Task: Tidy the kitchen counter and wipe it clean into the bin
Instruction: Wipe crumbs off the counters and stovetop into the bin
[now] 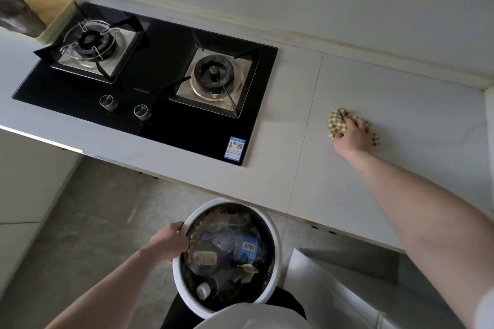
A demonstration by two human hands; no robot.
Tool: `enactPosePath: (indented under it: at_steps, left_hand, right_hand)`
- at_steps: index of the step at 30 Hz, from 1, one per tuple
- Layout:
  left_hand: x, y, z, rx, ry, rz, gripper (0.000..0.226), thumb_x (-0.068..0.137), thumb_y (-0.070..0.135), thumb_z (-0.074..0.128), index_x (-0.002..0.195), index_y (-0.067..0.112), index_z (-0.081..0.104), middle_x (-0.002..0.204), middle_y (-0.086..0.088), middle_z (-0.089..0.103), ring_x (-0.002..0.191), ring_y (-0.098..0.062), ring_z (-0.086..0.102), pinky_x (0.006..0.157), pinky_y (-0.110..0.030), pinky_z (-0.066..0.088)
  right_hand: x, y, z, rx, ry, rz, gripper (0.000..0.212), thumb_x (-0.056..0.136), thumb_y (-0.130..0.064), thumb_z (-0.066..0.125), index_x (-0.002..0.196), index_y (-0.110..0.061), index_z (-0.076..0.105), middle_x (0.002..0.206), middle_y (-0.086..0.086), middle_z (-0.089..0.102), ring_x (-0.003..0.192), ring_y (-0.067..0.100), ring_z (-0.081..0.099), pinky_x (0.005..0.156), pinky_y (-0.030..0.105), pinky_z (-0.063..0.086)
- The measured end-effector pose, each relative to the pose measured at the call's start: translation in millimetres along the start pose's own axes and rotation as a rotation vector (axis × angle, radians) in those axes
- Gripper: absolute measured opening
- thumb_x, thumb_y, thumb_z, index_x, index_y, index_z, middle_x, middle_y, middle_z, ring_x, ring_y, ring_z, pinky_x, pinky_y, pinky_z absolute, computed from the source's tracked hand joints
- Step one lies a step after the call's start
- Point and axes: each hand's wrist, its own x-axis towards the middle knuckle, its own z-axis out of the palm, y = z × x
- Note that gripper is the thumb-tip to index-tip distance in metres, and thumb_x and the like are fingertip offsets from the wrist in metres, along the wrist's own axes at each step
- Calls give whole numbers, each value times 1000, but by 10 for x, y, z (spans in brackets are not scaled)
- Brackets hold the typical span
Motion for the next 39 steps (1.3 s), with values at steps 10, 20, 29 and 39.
enactPosePath:
  at_steps: [10,20,29,39]
  left_hand:
    - [-113,51,-41,28,-13,13,41,78,5,47,107,25,68,89,-3,70,77,-24,72,57,-36,64]
    - [-252,81,35,-16,-28,29,33,83,5,48,104,25,63,88,-3,68,72,-19,69,50,-29,58]
    - [-206,9,91,-43,-36,35,35,84,1,47,107,20,65,87,-7,69,71,-23,70,50,-29,58]
    - [-201,-41,119,-62,-9,43,33,83,1,47,104,21,65,89,-8,70,74,-25,71,58,-38,64]
  right_hand:
    - [-877,-277,246,103,-73,-239,37,82,-10,70,119,-13,65,123,12,59,114,36,58,99,38,41]
    - [-2344,-759,579,230,-407,-397,24,92,-14,62,116,-17,61,115,-7,50,102,12,50,83,11,40]
    - [-2982,-835,603,389,-532,-424,21,86,-20,62,106,-23,64,102,-11,55,89,7,54,75,16,40]
    - [-1528,-301,-154,326,95,-146,28,89,-10,64,117,-7,66,117,9,56,103,25,56,83,20,40]
